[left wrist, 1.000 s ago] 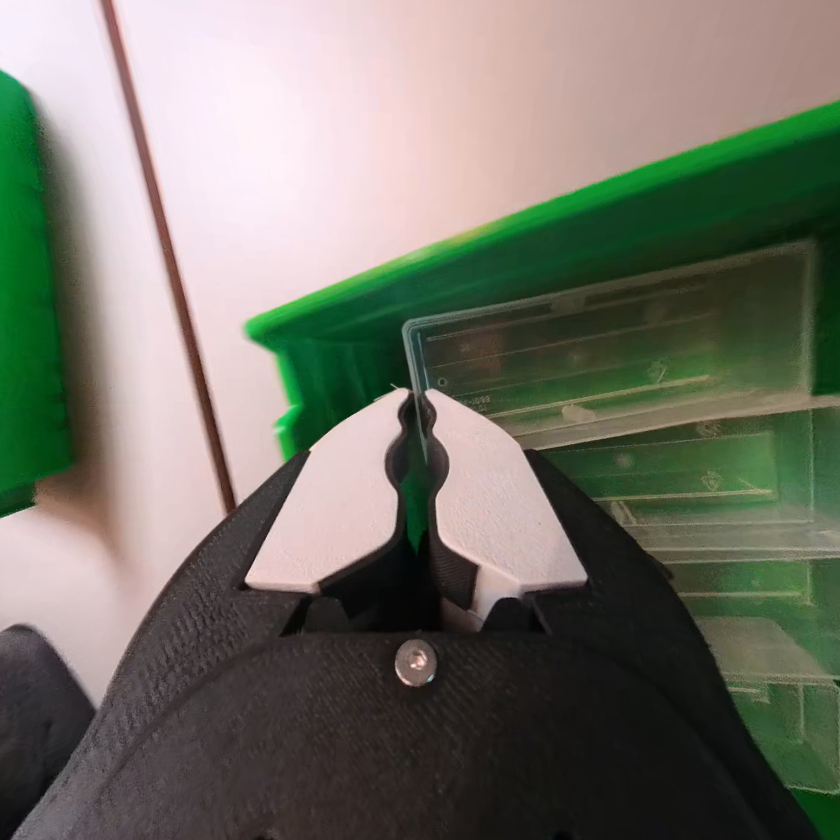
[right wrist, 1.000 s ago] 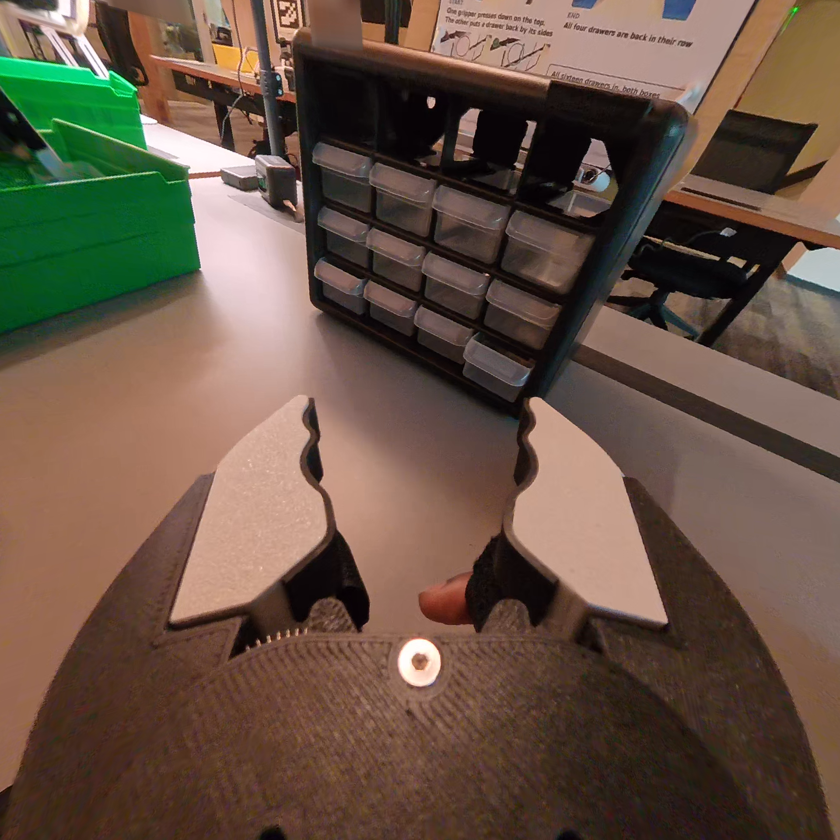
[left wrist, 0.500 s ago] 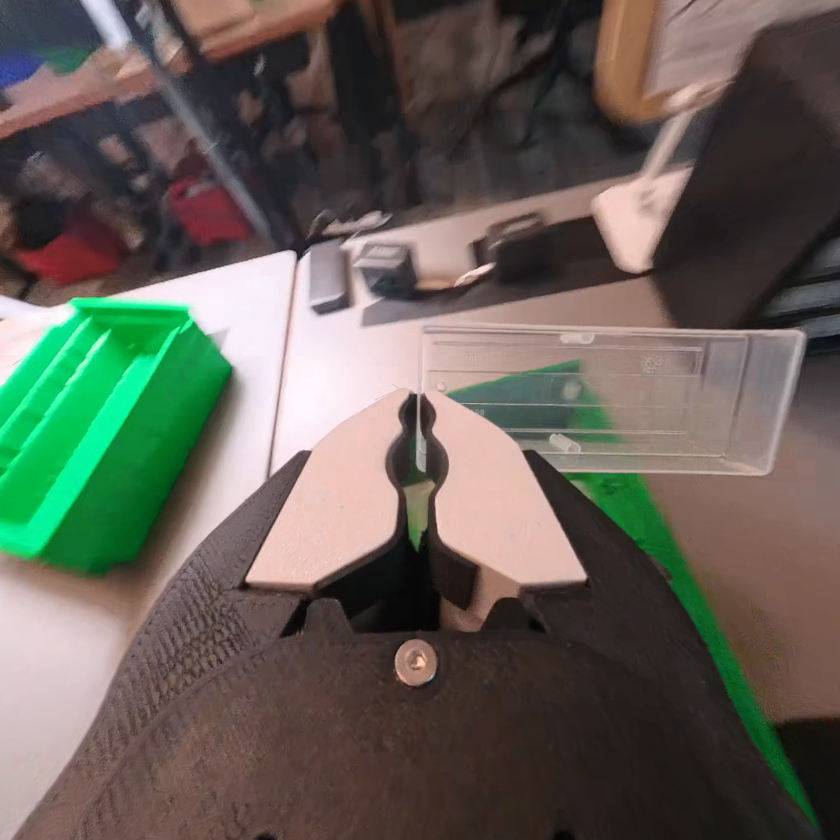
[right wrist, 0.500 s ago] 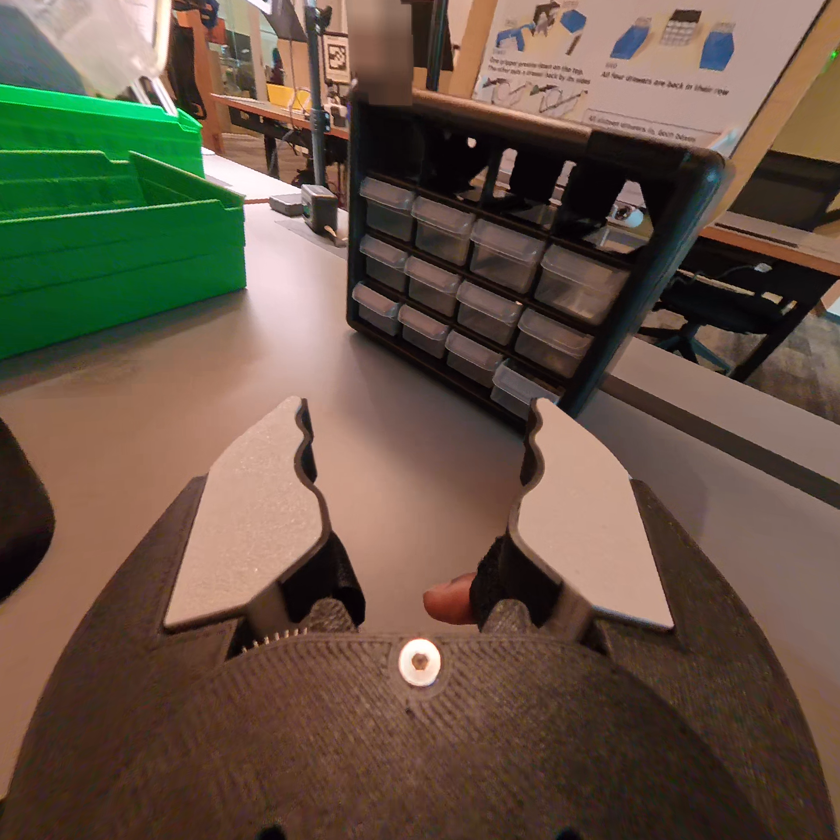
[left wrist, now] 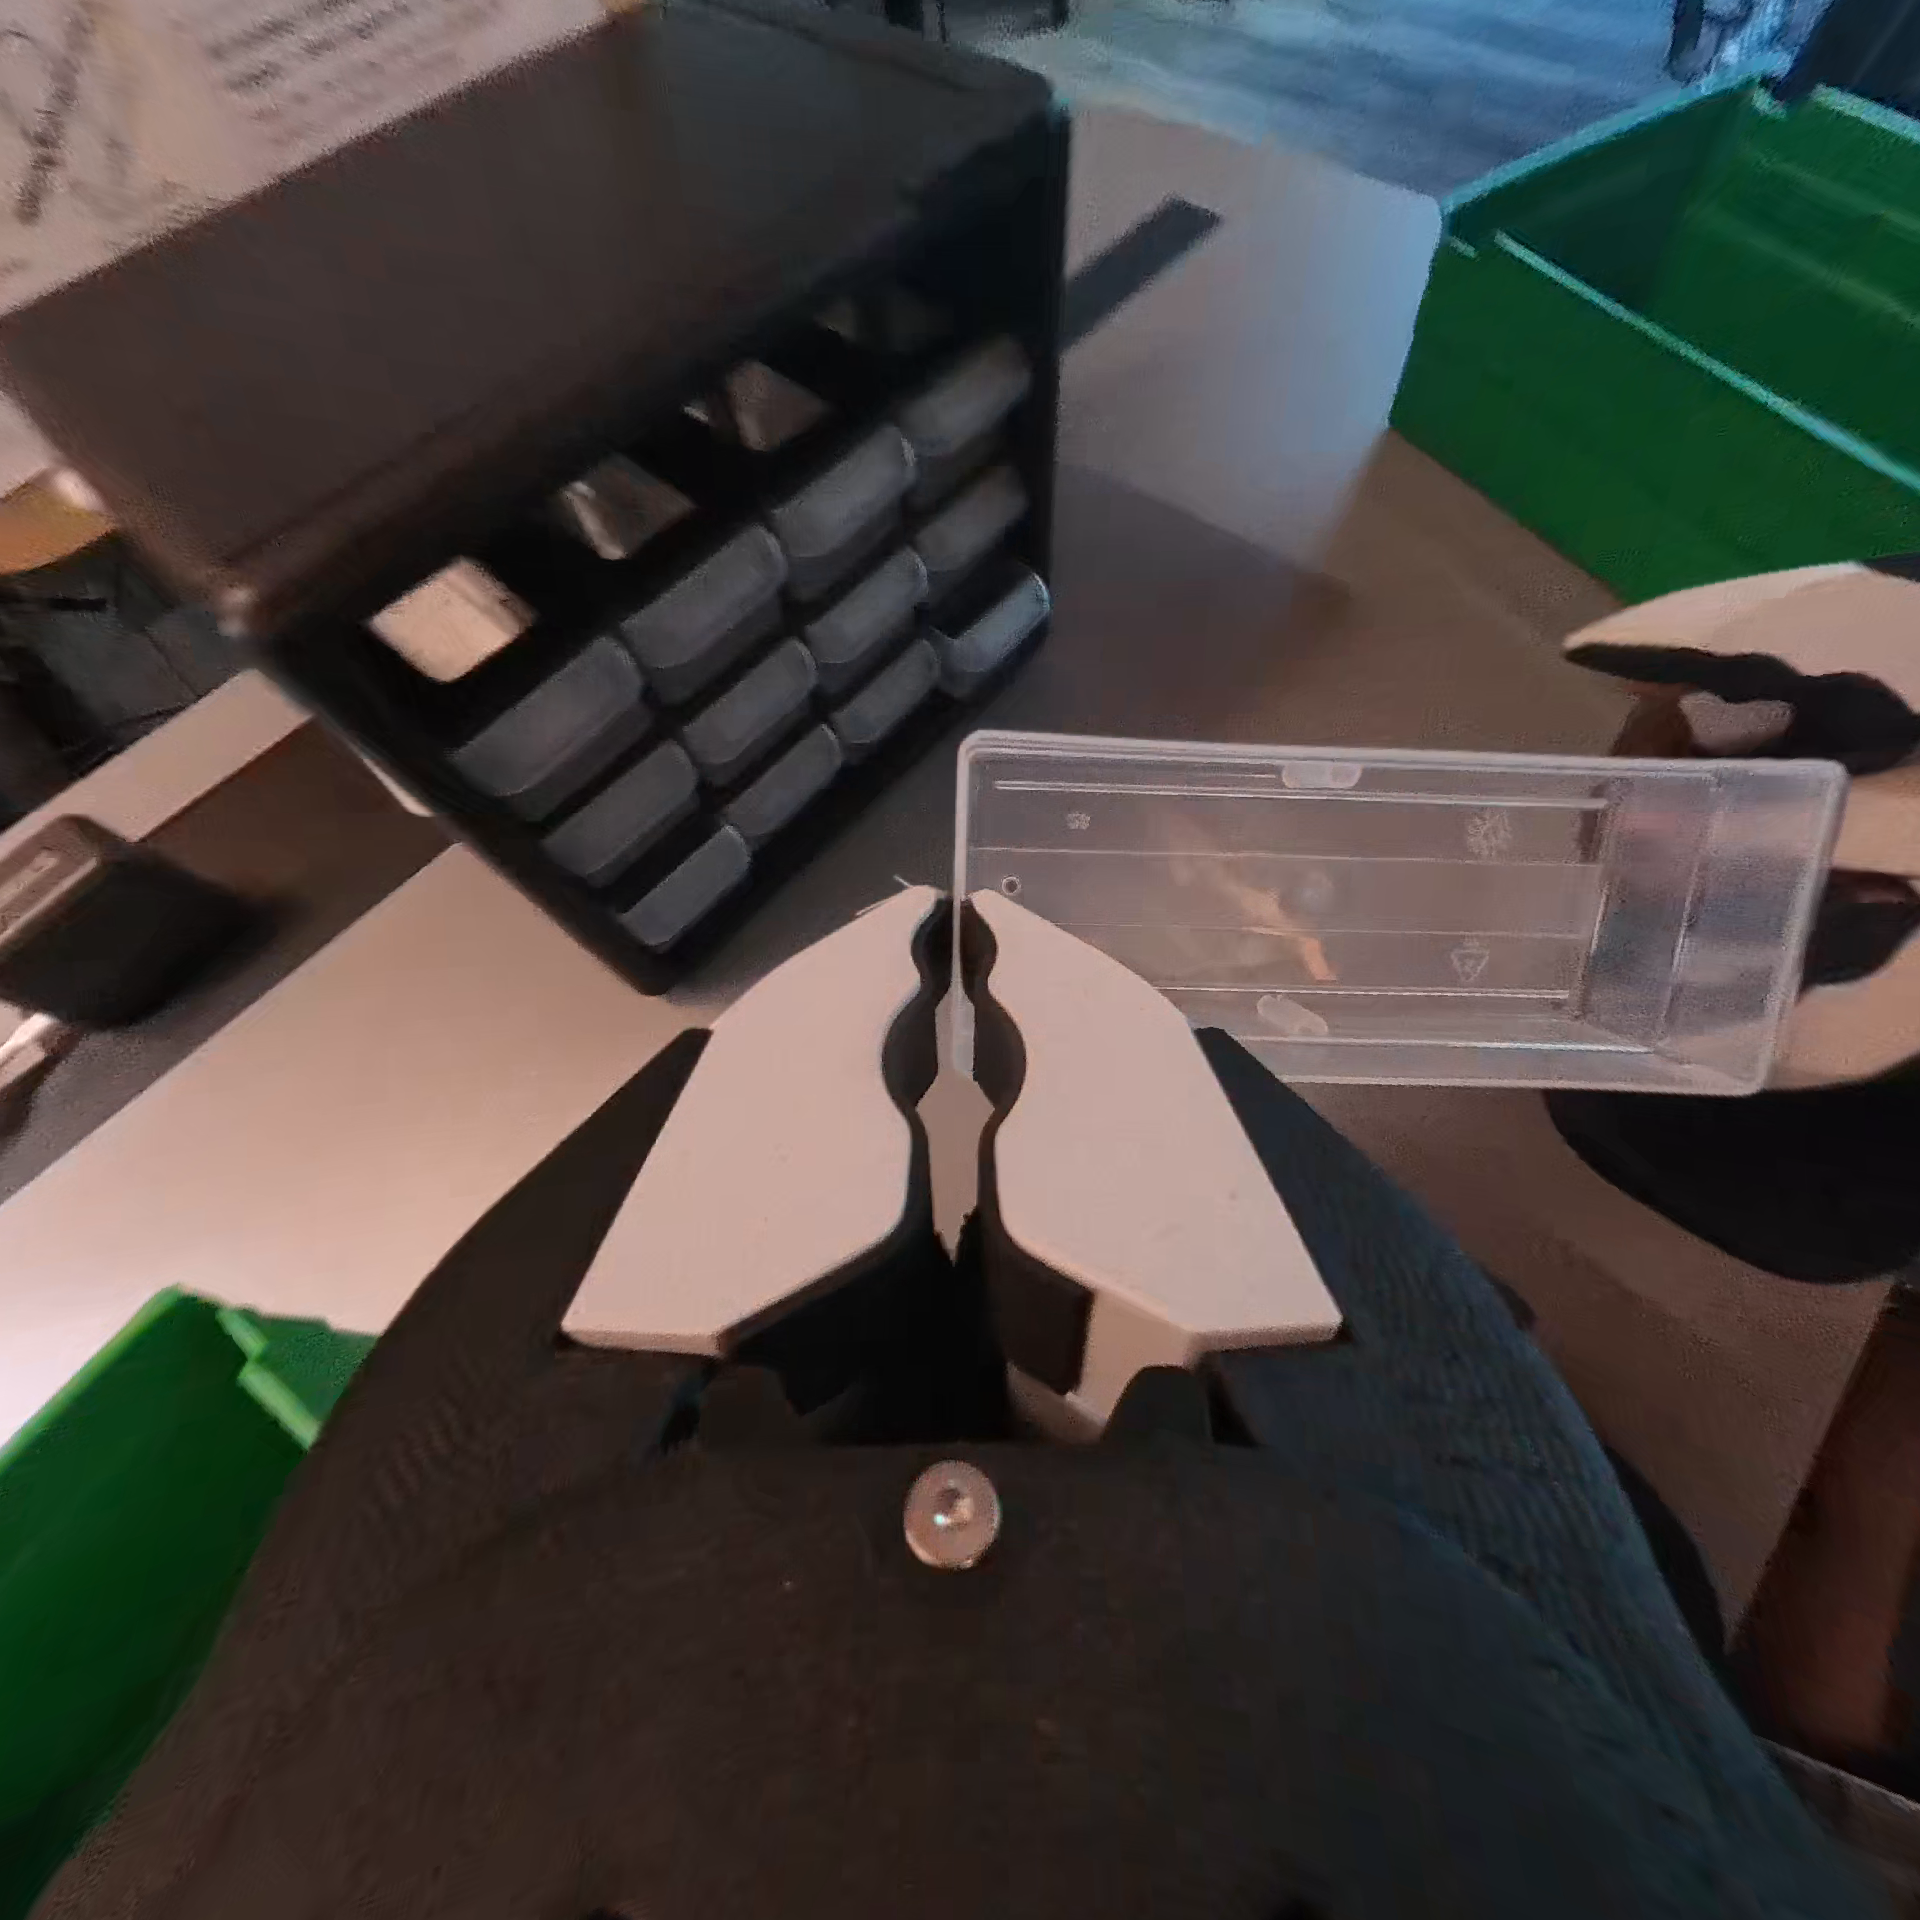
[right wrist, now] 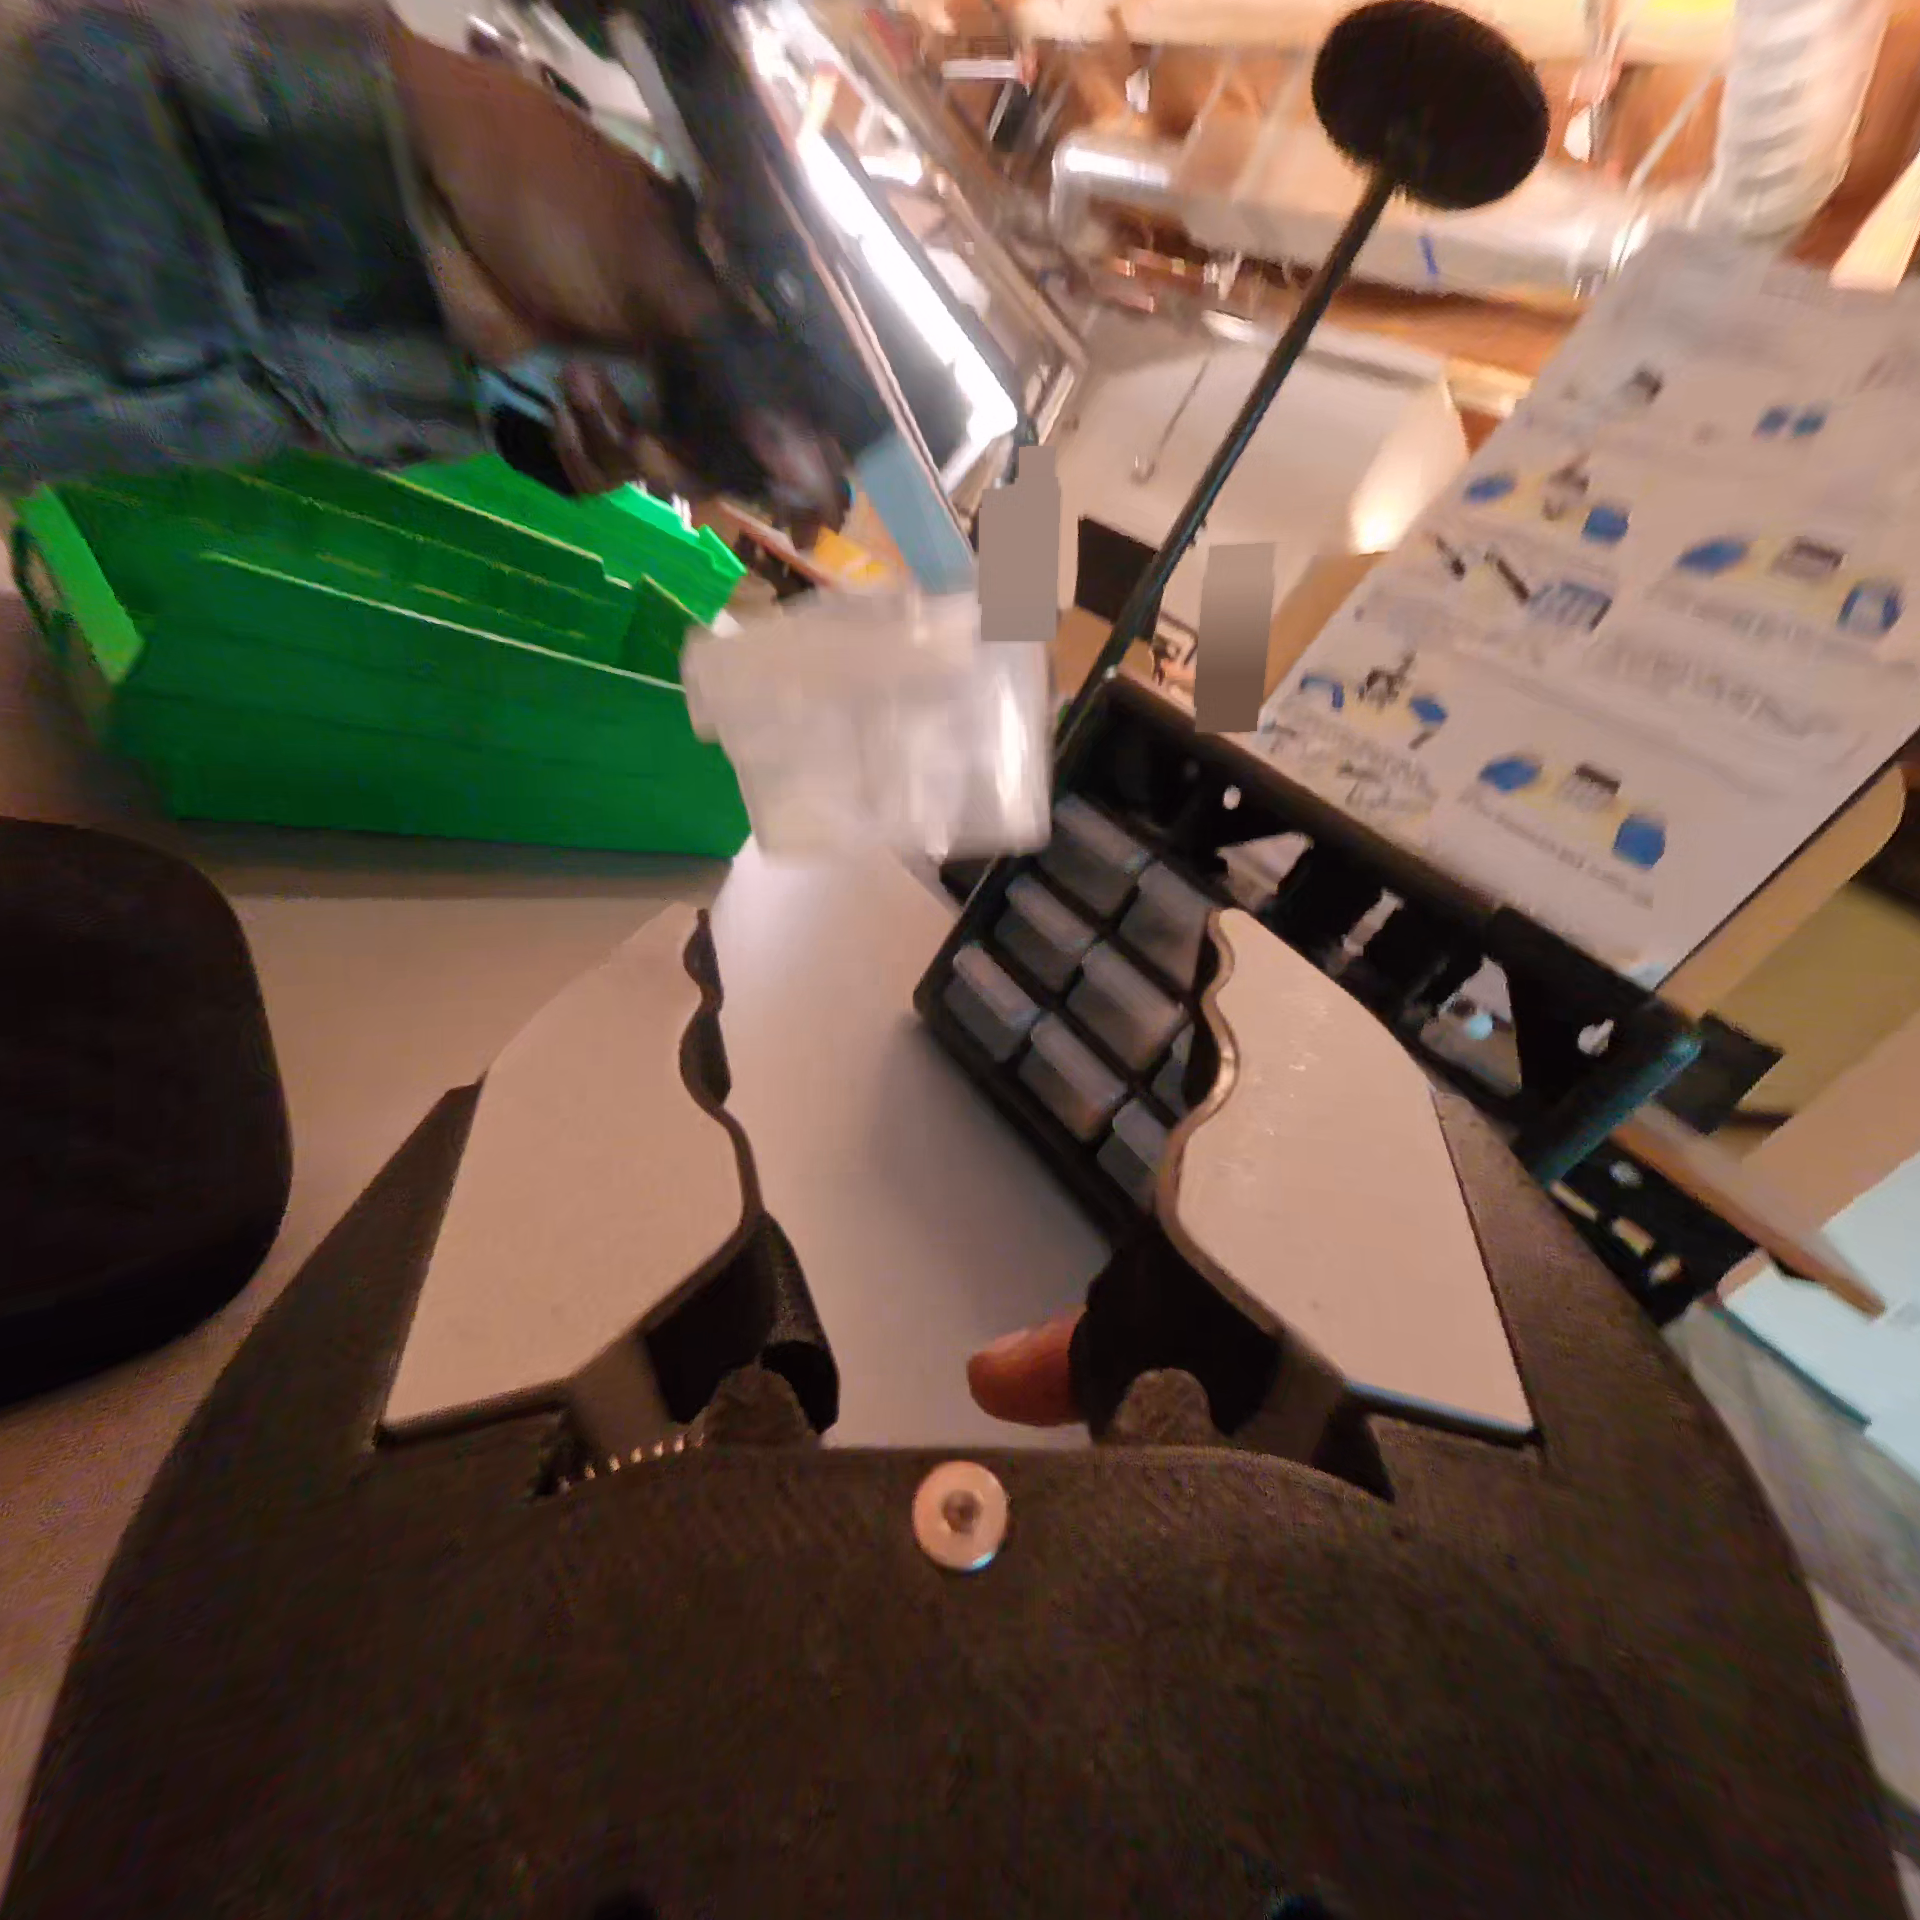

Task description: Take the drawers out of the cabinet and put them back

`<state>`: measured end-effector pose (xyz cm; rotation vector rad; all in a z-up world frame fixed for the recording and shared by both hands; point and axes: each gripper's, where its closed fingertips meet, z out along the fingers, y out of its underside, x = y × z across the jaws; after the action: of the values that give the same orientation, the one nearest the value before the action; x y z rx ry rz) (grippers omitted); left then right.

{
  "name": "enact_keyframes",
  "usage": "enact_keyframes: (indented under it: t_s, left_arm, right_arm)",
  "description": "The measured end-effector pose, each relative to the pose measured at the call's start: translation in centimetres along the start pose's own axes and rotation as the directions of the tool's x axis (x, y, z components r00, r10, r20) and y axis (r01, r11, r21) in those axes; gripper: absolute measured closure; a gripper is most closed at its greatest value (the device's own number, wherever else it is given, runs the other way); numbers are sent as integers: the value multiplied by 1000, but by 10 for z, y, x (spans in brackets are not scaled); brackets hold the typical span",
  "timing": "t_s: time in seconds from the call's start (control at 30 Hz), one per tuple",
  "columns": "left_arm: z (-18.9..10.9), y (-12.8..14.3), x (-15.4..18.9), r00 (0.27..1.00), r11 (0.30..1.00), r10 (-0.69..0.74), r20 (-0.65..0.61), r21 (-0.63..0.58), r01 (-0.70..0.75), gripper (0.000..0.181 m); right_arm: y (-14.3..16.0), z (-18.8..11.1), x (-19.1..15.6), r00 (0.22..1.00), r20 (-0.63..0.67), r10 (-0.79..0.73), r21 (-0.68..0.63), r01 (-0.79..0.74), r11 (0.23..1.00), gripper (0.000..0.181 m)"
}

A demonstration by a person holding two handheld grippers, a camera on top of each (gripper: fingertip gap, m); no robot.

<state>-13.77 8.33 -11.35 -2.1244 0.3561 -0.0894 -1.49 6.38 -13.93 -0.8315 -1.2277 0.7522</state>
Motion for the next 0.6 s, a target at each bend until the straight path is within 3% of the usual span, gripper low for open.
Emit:
enact_keyframes:
  t_s: [0.1,0.27,0.37,0.43,0.5,0.6]
  left_arm:
    - [22,-4,9,999,999,22,26,-35,-21,180]
    - [40,-15,24,1000,1000,13,-9,4,-13,180]
    - [40,-38,33,998,983,-47,-42,177,53,175]
    - [31,-56,39,982,909,-166,-87,372,187,141]
    - [23,-60,53,927,772,-305,-218,513,375,127]
    - [30,-46,96,796,682,-373,-476,442,583,126]
  right_arm:
    - [-10,-4,-4,1000,1,5,51,-5,999,102]
    - [4,-3,13,993,-113,-43,-38,39,999,116]
    - [-4,-10,24,975,-195,-108,-18,107,994,116]
    - [-12,-19,37,937,-300,-178,-9,184,983,117]
    - [-19,-27,48,896,-382,-228,-9,243,970,116]
    - [-17,-31,57,840,-447,-308,-70,310,948,116]
